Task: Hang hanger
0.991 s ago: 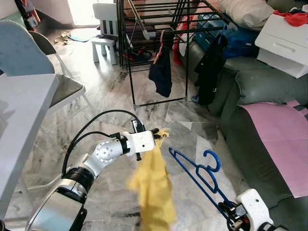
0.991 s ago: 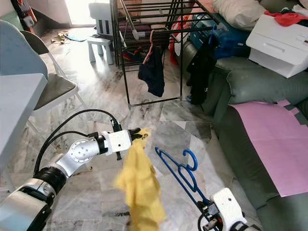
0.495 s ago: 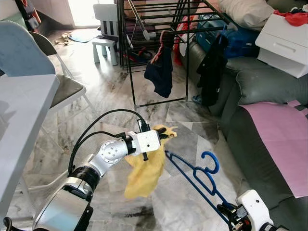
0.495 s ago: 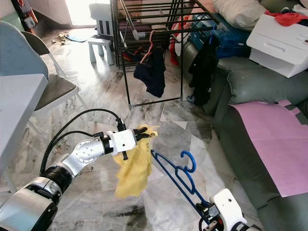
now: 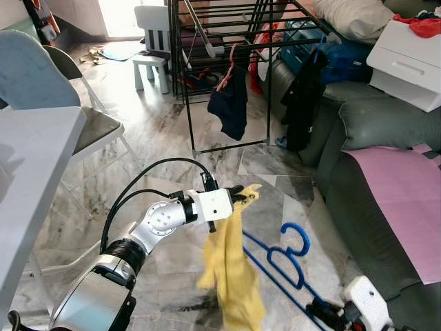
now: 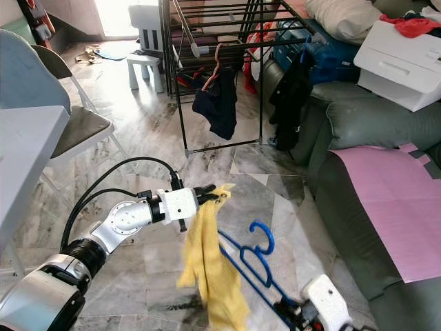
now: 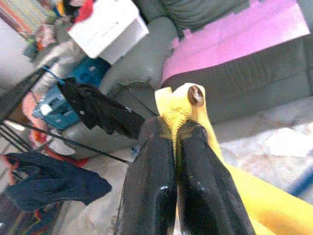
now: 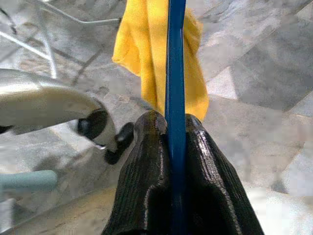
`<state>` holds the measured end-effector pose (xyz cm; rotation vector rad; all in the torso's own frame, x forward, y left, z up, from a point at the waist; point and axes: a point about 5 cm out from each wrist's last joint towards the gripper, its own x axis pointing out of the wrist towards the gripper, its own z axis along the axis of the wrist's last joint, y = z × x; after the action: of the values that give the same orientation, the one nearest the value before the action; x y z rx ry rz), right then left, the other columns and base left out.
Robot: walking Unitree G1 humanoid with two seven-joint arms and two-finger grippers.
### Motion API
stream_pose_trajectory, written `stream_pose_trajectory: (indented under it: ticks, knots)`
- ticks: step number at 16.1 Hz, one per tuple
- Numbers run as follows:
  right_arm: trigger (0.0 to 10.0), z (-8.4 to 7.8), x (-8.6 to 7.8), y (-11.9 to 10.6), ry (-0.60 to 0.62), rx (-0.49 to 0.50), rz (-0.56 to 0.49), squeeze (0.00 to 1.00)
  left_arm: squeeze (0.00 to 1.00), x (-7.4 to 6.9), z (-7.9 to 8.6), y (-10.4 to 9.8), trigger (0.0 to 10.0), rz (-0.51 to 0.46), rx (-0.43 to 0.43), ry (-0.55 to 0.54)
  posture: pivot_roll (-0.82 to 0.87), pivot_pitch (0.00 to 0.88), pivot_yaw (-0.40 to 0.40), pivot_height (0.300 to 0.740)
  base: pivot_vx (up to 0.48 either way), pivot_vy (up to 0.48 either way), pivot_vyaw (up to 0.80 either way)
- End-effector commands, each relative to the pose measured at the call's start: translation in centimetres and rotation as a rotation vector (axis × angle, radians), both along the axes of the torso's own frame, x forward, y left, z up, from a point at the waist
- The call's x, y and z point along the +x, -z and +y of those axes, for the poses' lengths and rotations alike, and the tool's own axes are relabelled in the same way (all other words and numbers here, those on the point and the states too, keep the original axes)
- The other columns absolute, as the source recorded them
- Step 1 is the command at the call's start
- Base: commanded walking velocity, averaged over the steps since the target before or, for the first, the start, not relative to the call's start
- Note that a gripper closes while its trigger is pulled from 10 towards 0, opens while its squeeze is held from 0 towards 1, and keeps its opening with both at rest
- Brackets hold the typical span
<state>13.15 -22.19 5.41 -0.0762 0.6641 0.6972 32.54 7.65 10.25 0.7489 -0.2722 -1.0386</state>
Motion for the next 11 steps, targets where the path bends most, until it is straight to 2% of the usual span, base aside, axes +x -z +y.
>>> stream_pose_trajectory:
  ticks: [1, 3, 6, 8, 11]
  knots:
    - [10.0, 0.3, -0.2, -0.3, -0.032, 0.026, 0.01, 0.0, 0.0, 0.3, -0.5, -1.2, 10.0, -0.071, -0.036, 0.009, -0.06, 0.0, 0.012, 0.74, 0.0, 0.0, 0.0]
    - [10.0, 0.0, -0.4, -0.2, -0.012, 0.017, 0.013, 0.0, 0.0, 0.2, -0.6, -1.1, 10.0, -0.065, -0.026, 0.021, -0.06, 0.0, 0.013, 0.74, 0.0, 0.0, 0.0]
    - [10.0, -1.8, -0.6, -0.5, 0.044, -0.03, 0.006, 0.0, 0.0, 0.1, -0.2, -0.3, 10.0, -0.001, 0.03, 0.041, -0.06, 0.0, 0.015, 0.74, 0.0, 0.0, 0.0]
    - [10.0, -2.2, -0.6, -0.8, 0.042, -0.034, 0.0, 0.0, 0.0, 0.2, 0.0, -0.2, 10.0, 0.008, 0.059, 0.047, -0.06, 0.0, 0.016, 0.74, 0.0, 0.0, 0.0]
    - [10.0, -2.6, -0.4, -1.2, 0.039, -0.046, -0.016, 0.0, 0.0, -0.1, 0.6, 0.6, 10.0, 0.023, 0.171, 0.092, -0.06, 0.0, 0.018, 0.74, 0.0, 0.0, 0.0]
